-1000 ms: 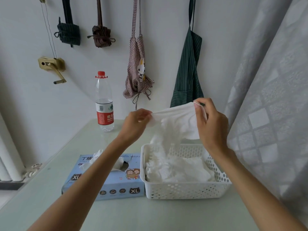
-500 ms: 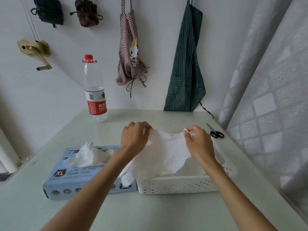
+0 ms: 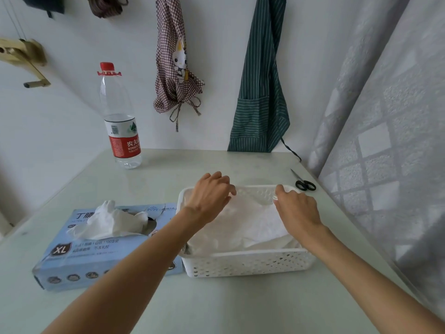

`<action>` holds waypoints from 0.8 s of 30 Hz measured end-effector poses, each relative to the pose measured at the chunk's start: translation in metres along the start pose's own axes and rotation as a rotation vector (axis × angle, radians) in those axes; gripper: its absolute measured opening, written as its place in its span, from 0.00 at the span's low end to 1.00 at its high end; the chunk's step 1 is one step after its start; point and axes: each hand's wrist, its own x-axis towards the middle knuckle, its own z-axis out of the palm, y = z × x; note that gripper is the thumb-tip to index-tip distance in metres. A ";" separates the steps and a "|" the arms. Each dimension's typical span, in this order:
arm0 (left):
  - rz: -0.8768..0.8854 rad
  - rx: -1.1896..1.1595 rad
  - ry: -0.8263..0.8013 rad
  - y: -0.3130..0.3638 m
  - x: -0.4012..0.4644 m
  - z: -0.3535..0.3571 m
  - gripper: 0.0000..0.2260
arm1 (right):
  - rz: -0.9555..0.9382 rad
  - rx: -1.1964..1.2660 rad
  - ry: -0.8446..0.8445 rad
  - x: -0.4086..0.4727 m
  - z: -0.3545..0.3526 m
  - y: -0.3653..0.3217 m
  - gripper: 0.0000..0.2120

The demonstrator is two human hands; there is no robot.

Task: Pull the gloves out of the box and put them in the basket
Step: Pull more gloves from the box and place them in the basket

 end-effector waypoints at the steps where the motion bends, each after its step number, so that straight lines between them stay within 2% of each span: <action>1: 0.004 -0.004 -0.009 0.001 0.000 0.000 0.12 | -0.035 -0.024 -0.002 0.001 0.002 0.000 0.20; 5: -0.050 -0.053 -0.073 0.000 0.000 -0.009 0.12 | -0.119 -0.001 0.002 0.002 -0.011 0.000 0.14; 7: -0.122 -0.133 -0.104 -0.009 -0.003 -0.021 0.12 | -0.074 0.124 0.032 0.001 -0.025 0.011 0.14; 9: -0.122 -0.219 -0.157 -0.019 -0.007 -0.034 0.12 | -0.009 0.340 0.032 0.000 -0.040 0.025 0.11; 11: -0.065 -0.327 -0.320 -0.022 -0.013 -0.044 0.15 | -0.013 0.624 -0.099 0.003 -0.049 0.030 0.08; 13: -0.004 -0.379 -0.572 -0.015 -0.018 -0.046 0.27 | -0.112 0.746 -0.330 0.006 -0.052 0.021 0.13; 15: 0.070 -0.251 -0.737 -0.005 -0.021 -0.036 0.40 | -0.206 0.608 -0.582 0.009 -0.047 0.010 0.25; 18: 0.119 -0.040 -0.811 0.000 -0.026 -0.015 0.46 | -0.228 0.358 -0.799 0.011 -0.032 0.005 0.40; 21: 0.108 0.025 -0.865 0.001 -0.030 -0.002 0.45 | -0.192 0.247 -0.842 0.010 -0.019 0.010 0.46; 24: 0.109 0.044 -0.896 0.001 -0.032 0.005 0.45 | -0.168 0.196 -0.832 0.008 -0.011 0.013 0.47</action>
